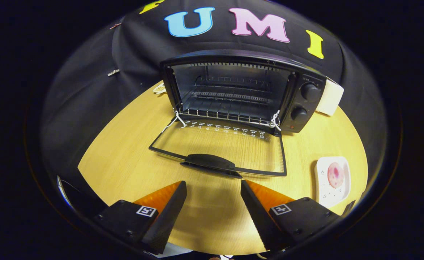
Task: Open the toaster oven, put the food inside, and close the toaster oven door.
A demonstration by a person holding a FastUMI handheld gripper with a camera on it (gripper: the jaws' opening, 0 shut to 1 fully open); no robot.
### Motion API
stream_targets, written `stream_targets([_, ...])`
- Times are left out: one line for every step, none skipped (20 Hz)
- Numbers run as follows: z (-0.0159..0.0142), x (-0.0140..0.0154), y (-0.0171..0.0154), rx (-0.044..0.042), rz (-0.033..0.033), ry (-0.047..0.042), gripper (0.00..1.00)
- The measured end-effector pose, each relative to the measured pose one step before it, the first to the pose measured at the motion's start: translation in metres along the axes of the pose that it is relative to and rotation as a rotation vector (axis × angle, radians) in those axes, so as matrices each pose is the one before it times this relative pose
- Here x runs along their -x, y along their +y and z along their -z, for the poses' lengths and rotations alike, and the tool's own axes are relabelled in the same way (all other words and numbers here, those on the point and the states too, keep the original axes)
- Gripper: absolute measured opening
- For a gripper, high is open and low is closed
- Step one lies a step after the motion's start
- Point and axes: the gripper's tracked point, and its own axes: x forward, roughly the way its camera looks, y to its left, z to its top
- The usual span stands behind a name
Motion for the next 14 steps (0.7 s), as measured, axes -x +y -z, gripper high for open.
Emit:
stream_targets([-0.00343,0.00524,-0.00516,0.00093,-0.00556,-0.01152,0.99])
stream_targets([-0.00621,0.00586,-0.00581,-0.00872,-0.00507,-0.0101,0.99])
stream_targets([-0.00654,0.00833,-0.004,-0.01432,-0.01112,-0.01587,0.99])
stream_targets([-0.01214,0.00663,-0.00308,-0.02114,-0.02332,-0.02648,0.99])
stream_targets([-0.01067,0.00781,-0.00348,-0.01635,-0.01717,-0.02028,0.99])
stream_targets([-0.00926,0.00608,-0.00721,-0.00493,-0.00185,-0.01323,0.98])
stream_targets([-0.01098,0.0076,-0.01045,0.00181,0.00302,-0.01778,0.99])
stream_targets([-0.01117,0.00499,-0.01206,0.00821,0.01056,-0.02112,0.99])
stream_targets([-0.01166,0.00479,-0.01446,0.00804,0.01481,-0.02282,0.99])
stream_targets([-0.00843,0.00461,-0.01556,0.00327,0.01929,-0.01531,0.99])
stream_targets([-0.00575,0.00358,-0.01454,-0.00538,0.01119,-0.00636,0.98])
stream_targets([-0.00382,0.00239,-0.01206,-0.0125,0.0,0.00199,0.99])
stream_targets([-0.00128,0.00222,-0.01099,-0.00646,-0.00229,0.01438,0.99])
stream_targets([0.00124,0.0009,-0.0102,-0.00262,-0.0134,0.02487,0.99])
